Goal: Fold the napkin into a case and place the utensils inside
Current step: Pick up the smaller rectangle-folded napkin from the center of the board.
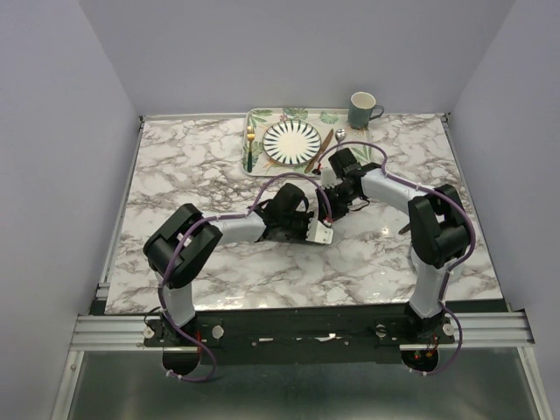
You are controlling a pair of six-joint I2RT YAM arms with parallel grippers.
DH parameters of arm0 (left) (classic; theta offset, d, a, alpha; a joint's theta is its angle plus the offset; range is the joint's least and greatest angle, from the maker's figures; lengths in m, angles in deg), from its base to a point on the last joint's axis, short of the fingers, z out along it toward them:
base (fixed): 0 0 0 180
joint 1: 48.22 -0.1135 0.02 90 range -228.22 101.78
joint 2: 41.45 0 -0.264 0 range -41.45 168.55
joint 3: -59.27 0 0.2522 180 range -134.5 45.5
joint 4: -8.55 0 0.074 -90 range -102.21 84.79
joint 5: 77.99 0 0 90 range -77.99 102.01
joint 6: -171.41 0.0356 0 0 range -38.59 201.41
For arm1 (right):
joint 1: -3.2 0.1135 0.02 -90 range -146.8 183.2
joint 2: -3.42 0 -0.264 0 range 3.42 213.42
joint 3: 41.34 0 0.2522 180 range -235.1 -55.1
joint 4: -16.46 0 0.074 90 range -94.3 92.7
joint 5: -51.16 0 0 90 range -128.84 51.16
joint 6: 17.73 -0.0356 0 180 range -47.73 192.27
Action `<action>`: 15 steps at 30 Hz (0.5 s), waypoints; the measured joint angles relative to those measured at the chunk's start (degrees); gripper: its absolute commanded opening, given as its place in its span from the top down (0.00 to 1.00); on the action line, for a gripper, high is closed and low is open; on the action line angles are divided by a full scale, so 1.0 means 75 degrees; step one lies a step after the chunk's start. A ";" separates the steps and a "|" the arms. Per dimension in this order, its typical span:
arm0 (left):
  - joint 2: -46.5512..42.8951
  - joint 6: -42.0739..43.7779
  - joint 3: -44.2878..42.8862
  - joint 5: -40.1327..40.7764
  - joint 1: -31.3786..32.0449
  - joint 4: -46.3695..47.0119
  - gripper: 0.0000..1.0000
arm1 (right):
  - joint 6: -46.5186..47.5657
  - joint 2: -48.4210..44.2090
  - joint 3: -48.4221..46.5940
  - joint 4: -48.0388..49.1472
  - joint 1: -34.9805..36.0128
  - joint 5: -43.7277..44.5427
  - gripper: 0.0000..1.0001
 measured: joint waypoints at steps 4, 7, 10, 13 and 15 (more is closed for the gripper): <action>0.0090 0.0064 0.0000 0.0009 0.0006 0.0012 1.00 | -0.0012 -0.0041 0.0000 -0.0023 0.0000 0.0003 0.99; 0.0198 0.0140 -0.0055 0.0009 0.0006 0.0015 1.00 | -0.0032 -0.0079 -0.0003 -0.0067 -0.0003 0.0000 0.99; 0.0274 0.0198 -0.0143 0.0009 0.0006 0.0009 1.00 | -0.0041 -0.0096 -0.0003 -0.0093 -0.0003 -0.0006 0.99; 0.0321 0.0239 -0.0207 0.0012 0.0006 -0.0012 1.00 | -0.0099 -0.0096 -0.0003 -0.0154 -0.0003 -0.0055 0.99; 0.0347 0.0251 -0.0256 0.0017 0.0006 -0.0050 1.00 | -0.0125 -0.0093 -0.0003 -0.0181 -0.0006 -0.0099 0.99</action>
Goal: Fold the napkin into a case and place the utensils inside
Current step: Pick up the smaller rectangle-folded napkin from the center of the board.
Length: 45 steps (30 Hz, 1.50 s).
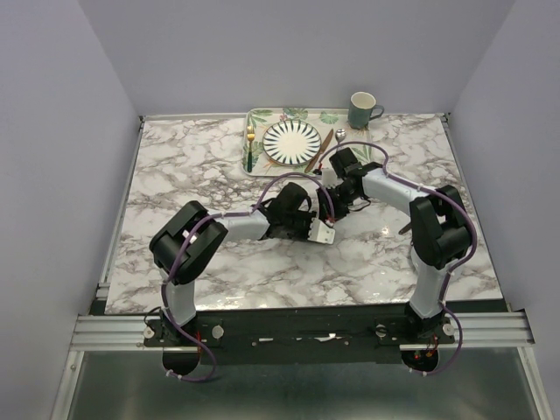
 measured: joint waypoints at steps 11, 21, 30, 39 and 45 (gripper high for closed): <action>-0.0064 -0.0527 -0.0245 0.0064 -0.0038 -0.0510 0.86 | -0.0052 0.0705 -0.0478 -0.0449 -0.0058 0.0082 0.99; -0.1349 -0.3209 -0.0469 -0.0487 -0.1177 -0.1317 0.92 | -0.0111 0.0790 -0.0580 -0.0571 -0.0058 0.0090 0.99; -0.1064 -0.7283 -0.0449 -0.1183 -0.1399 -0.1105 1.00 | -0.0230 0.0574 -0.0259 -0.0385 -0.0047 0.0076 0.98; -0.0082 -0.9142 -0.0379 -0.1212 -0.1408 -0.0968 1.00 | -0.0289 0.0475 -0.0096 -0.0291 -0.0047 0.0038 0.96; 0.0466 -1.0031 -0.0525 -0.1332 -0.1480 -0.0790 1.00 | -0.0280 0.0431 -0.0032 -0.0268 -0.0029 0.0015 0.93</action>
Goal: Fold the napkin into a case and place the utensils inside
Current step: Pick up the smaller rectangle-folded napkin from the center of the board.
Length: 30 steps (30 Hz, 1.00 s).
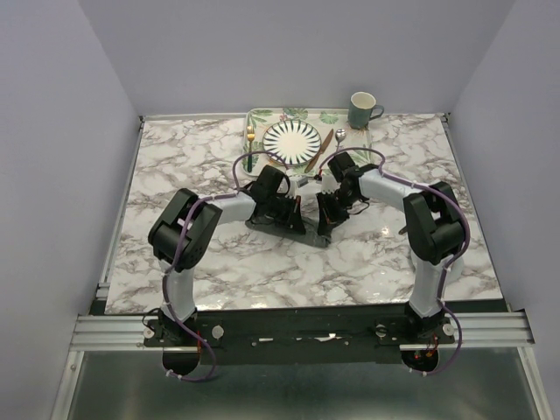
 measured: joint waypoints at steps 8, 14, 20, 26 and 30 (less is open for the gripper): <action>0.0379 -0.0277 -0.0262 -0.0469 -0.0245 0.0087 1.00 | 0.0370 -0.0210 0.0085 -0.0082 0.0157 0.0000 0.72; 0.0379 0.0032 -0.0210 -0.0629 -0.0271 0.0189 1.00 | 0.1017 -0.0597 -0.0280 -0.0612 0.0128 -0.0050 0.57; 0.0420 0.0248 -0.0283 -0.0720 -0.0277 0.0122 1.00 | 0.1542 -0.0694 -0.1198 -0.0761 0.0070 -0.0020 0.50; 0.0498 0.0323 -0.0408 -0.0801 -0.0289 -0.0020 1.00 | 0.1906 -0.0050 -0.1644 -0.0676 0.0017 0.0041 0.42; 0.0542 0.0268 -0.0469 -0.0833 -0.0294 -0.0073 1.00 | 0.2034 0.0391 -0.1644 -0.0664 0.0015 0.0035 0.43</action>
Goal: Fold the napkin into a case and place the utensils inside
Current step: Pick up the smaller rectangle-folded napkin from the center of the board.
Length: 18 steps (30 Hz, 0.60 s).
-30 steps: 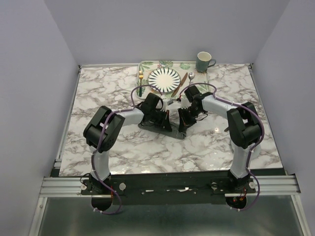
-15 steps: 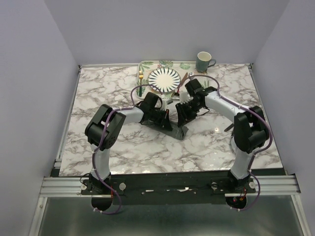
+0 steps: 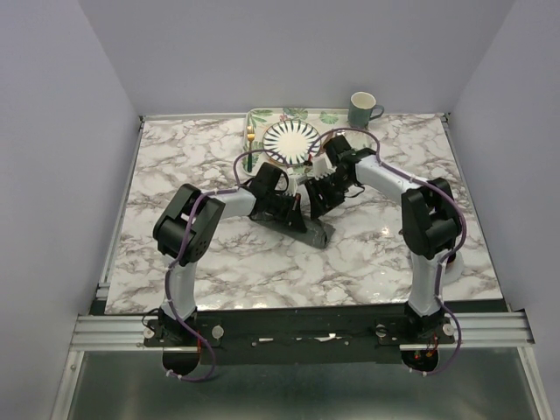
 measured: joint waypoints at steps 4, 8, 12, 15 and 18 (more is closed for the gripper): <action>0.0085 -0.0009 -0.0061 -0.0122 -0.0015 0.0003 1.00 | 0.0050 0.0082 0.0055 0.0114 0.0000 -0.0009 0.44; 0.0134 -0.0012 -0.0134 -0.0122 -0.0015 0.0009 1.00 | 0.0090 0.0079 0.0294 0.0283 0.0000 -0.0154 0.45; 0.0166 -0.0020 -0.0175 -0.0128 -0.0026 0.0009 1.00 | 0.0087 0.0082 0.0592 0.0408 0.0000 -0.0245 0.47; 0.0178 -0.0035 -0.0181 -0.0146 -0.0029 0.0009 1.00 | 0.0085 0.0082 0.0764 0.0673 -0.0035 -0.0315 0.51; 0.0184 -0.0047 -0.0184 -0.0157 -0.0029 0.0012 1.00 | 0.0087 0.0082 0.0924 0.0901 -0.0082 -0.0350 0.61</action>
